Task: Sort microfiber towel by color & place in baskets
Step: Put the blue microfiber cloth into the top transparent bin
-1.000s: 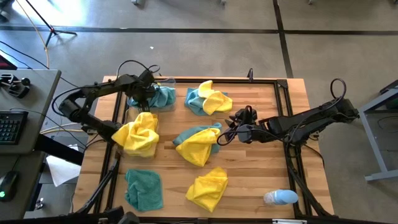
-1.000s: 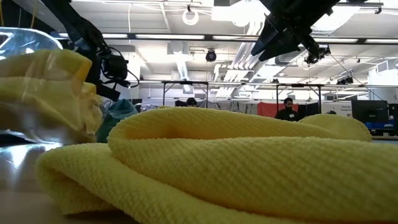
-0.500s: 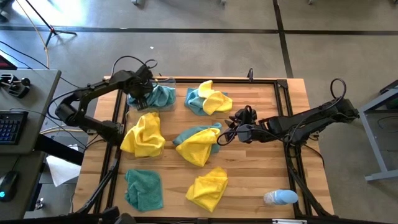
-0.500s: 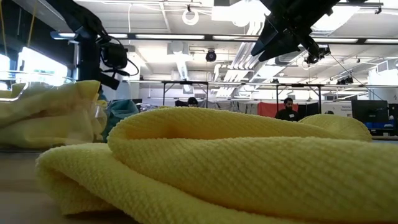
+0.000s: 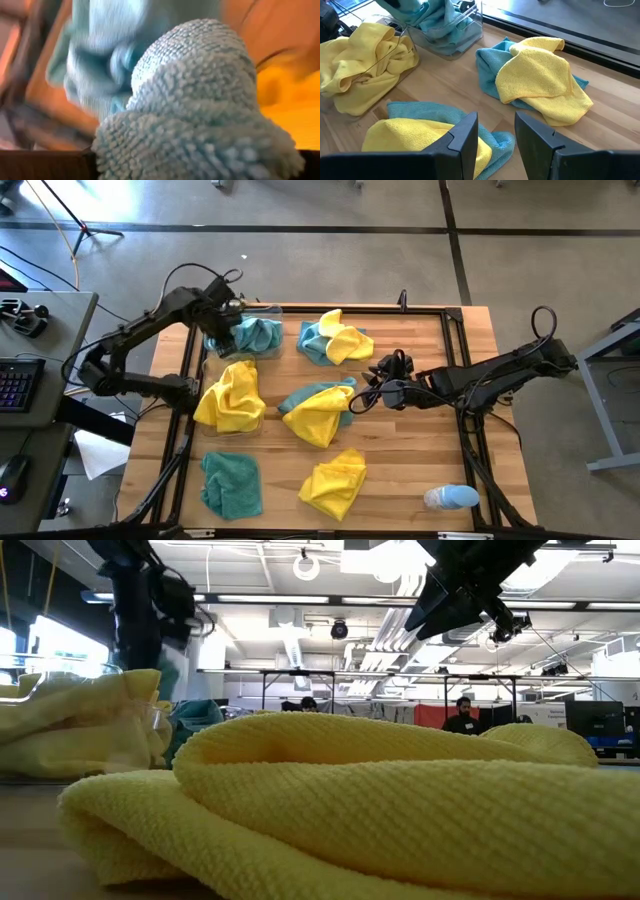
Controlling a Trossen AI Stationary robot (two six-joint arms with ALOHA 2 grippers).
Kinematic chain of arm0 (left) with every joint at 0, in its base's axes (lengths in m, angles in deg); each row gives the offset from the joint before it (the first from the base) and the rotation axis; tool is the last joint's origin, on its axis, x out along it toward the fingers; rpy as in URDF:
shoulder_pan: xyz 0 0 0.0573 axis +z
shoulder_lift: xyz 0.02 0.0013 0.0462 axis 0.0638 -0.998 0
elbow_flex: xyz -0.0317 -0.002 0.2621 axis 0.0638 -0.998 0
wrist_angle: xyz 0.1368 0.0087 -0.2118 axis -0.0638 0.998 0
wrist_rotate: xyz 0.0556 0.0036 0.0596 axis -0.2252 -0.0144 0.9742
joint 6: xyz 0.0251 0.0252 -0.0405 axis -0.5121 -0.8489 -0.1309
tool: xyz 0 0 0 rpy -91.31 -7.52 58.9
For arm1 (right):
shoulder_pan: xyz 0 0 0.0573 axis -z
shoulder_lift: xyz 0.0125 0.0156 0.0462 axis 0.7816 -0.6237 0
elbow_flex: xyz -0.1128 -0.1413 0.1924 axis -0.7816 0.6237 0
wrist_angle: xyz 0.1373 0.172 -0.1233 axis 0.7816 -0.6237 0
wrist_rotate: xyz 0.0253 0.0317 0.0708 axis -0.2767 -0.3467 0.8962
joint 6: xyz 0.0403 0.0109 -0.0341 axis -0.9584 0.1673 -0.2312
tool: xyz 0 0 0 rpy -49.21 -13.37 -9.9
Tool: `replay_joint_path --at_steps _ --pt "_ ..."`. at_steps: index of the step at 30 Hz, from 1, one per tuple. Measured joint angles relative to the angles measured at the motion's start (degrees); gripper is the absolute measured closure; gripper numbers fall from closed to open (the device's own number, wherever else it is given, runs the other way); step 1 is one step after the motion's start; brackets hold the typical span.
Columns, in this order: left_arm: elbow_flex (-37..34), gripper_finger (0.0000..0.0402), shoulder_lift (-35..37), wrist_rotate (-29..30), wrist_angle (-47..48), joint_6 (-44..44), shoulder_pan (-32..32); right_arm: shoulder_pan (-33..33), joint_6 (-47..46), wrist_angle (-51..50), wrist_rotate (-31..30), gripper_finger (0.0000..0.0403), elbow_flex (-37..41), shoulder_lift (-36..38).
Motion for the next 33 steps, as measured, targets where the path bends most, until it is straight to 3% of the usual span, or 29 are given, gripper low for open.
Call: replay_joint_path --at_steps 3,5,9,12,13,16,17,18,20,21,24,25,28,29,33 --pt "0.2 0.0230 2.0 5.3 -3.0 -0.3 0.1 0.0 0.4 0.0 0.0 0.0279 0.0 0.0" --pt "0.2 0.0230 2.4 8.8 -4.3 4.8 -0.1 0.0 0.4 0.0 0.0 0.0279 0.0 0.0" --pt "0.6 0.0230 2.5 1.7 -3.4 7.1 -0.2 0.0 0.4 0.0 0.0 0.0279 0.0 0.0" --pt "0.7 0.0230 1.9 9.4 -4.9 9.6 -0.1 0.0 1.1 0.1 0.0 0.0279 0.0 0.0" --pt "0.7 0.0230 1.5 9.3 -4.9 11.6 0.0 0.0 1.1 0.1 0.0 0.0279 0.0 0.0" --pt "0.7 0.0230 1.5 -6.5 -1.1 8.1 -0.2 0.0 1.0 0.1 0.1 0.0279 0.0 0.0" --pt "0.7 0.0230 1.6 -7.9 -0.2 5.4 -0.4 0.0 0.9 0.1 0.2 0.0279 0.0 0.0" --pt "0.7 0.0230 1.6 -5.1 -0.5 5.3 -0.4 0.0 0.9 0.1 0.2 0.0279 0.0 0.0" --pt "0.7 0.0230 1.4 6.8 -3.1 11.2 0.0 0.0 0.9 0.2 0.2 0.0279 0.0 0.0" --pt "0.8 0.0230 1.3 8.5 -4.3 14.0 0.2 0.0 0.9 0.4 0.3 0.0279 0.0 0.0" --pt "1.6 0.0230 2.1 -7.1 -2.2 10.4 0.6 0.0 0.9 0.5 0.3 0.0279 0.0 0.0" --pt "1.7 0.0230 2.5 -8.3 -2.1 8.3 0.6 0.0 0.9 0.5 0.3 0.0279 0.0 0.0" --pt "1.7 0.0230 2.6 2.4 -6.6 14.0 0.7 0.0 0.8 0.6 0.5 0.0279 0.0 0.0" --pt "1.8 0.0230 2.5 3.4 -7.7 16.8 0.9 0.0 0.9 0.6 0.6 0.0279 0.0 0.0" --pt "2.5 0.0230 2.6 -5.6 -7.2 15.9 0.7 0.0 0.8 0.6 1.6 0.0279 0.0 0.0"
